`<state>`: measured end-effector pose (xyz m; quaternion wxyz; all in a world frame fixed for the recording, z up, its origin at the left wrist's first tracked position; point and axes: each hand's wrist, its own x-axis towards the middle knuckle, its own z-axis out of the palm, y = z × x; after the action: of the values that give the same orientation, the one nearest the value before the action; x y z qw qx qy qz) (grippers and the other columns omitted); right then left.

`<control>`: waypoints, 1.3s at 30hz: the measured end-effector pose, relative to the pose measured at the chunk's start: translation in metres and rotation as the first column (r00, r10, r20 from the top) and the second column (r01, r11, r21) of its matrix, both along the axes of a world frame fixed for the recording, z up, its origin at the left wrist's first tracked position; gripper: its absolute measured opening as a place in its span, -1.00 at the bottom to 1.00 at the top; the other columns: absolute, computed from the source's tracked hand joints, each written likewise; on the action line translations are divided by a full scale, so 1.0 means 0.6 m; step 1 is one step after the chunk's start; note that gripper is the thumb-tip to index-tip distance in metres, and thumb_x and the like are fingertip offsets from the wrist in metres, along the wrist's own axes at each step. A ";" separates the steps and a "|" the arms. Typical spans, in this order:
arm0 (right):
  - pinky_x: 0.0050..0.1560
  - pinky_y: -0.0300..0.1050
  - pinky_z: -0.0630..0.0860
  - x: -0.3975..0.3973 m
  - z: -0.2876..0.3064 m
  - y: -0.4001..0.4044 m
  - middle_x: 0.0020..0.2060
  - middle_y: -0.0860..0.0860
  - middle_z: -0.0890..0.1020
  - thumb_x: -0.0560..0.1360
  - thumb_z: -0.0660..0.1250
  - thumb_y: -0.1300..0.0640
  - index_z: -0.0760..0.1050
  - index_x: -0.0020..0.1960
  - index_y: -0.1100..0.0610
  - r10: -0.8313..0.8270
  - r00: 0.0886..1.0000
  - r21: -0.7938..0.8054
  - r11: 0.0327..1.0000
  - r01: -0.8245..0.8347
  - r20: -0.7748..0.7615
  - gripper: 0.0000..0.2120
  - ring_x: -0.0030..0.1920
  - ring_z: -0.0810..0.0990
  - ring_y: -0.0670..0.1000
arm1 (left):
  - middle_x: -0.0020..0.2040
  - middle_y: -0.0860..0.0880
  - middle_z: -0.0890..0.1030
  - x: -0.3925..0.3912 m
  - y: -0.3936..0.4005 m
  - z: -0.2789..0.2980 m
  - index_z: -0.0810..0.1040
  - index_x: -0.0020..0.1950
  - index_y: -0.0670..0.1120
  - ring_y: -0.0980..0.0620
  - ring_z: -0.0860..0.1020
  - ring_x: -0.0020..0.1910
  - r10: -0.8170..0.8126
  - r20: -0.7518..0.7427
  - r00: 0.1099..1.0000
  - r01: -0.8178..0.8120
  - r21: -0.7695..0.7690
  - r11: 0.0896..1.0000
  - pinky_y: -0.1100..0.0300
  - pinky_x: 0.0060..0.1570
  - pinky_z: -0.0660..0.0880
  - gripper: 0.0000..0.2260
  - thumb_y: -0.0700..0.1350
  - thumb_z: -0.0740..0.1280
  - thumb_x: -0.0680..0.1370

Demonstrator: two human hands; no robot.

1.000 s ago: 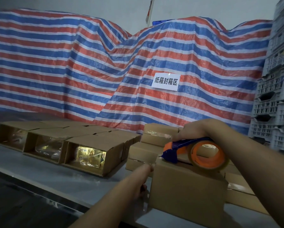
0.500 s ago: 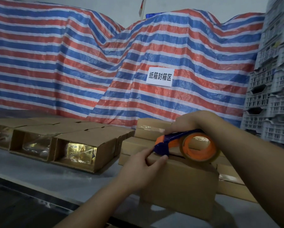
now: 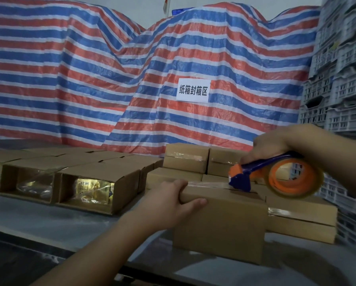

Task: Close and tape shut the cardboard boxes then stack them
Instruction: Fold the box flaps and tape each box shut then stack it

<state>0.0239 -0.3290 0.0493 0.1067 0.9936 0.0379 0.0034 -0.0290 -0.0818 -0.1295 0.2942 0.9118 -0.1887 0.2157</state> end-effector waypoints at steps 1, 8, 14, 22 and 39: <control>-0.36 -0.23 0.49 0.002 -0.007 -0.005 -0.49 -0.09 0.61 0.46 0.24 -0.45 0.61 -0.09 0.05 -0.006 1.000 0.007 1.000 0.007 -0.011 -0.44 -0.52 0.55 -0.11 | 0.06 0.16 0.59 0.000 0.000 0.005 0.45 0.29 0.13 0.25 0.56 -0.06 -0.006 -0.014 1.000 0.006 0.005 1.000 0.17 -0.05 0.62 -0.33 0.51 0.18 0.34; -0.31 -0.20 0.49 0.009 -0.020 -0.003 -0.44 -0.06 0.63 0.41 0.30 -0.43 0.62 -0.05 0.05 -0.021 0.999 0.079 0.997 0.024 -0.039 -0.46 -0.50 0.54 -0.07 | -0.09 0.08 0.59 0.005 -0.024 0.075 0.53 -0.01 0.07 0.10 0.55 -0.13 0.178 0.107 0.978 -0.205 0.384 0.900 0.04 -0.08 0.59 -0.24 0.63 -0.03 0.25; -0.41 -0.27 0.45 0.008 -0.025 -0.010 -0.51 -0.10 0.60 0.46 0.25 -0.43 0.59 -0.08 0.03 -0.021 0.999 0.085 0.996 0.024 -0.045 -0.48 -0.54 0.54 -0.11 | 0.21 0.04 0.56 0.009 -0.094 0.050 0.41 0.34 0.08 0.06 0.53 0.09 0.031 0.089 0.996 -0.068 0.452 0.889 0.13 0.01 0.51 -0.34 0.49 0.14 0.44; -0.32 -0.22 0.50 0.002 -0.005 -0.055 -0.47 -0.07 0.61 0.46 0.22 -0.47 0.59 -0.12 0.06 -0.008 1.000 0.110 0.994 0.009 -0.014 -0.42 -0.50 0.55 -0.07 | 0.03 0.09 0.55 0.011 -0.087 0.037 0.45 0.20 0.09 0.09 0.52 -0.05 0.013 0.209 0.978 -0.112 0.471 0.875 0.07 -0.01 0.54 -0.44 0.48 0.11 0.46; 0.20 0.06 0.58 -0.031 -0.057 -0.124 -0.01 0.10 0.71 0.49 0.23 -0.42 0.61 0.12 0.09 -0.022 0.999 0.184 0.983 0.030 -0.047 -0.40 -0.05 0.68 0.09 | 0.28 -0.01 0.51 0.009 -0.178 0.066 0.36 0.40 0.05 0.01 0.50 0.14 -0.113 0.105 0.988 0.048 0.482 0.875 0.09 0.05 0.48 -0.34 0.45 0.19 0.45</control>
<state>0.0054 -0.4033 0.0151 0.0134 0.9994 0.0267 -0.0166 -0.0238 -0.1885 -0.0897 0.0560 0.9314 -0.2926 0.2089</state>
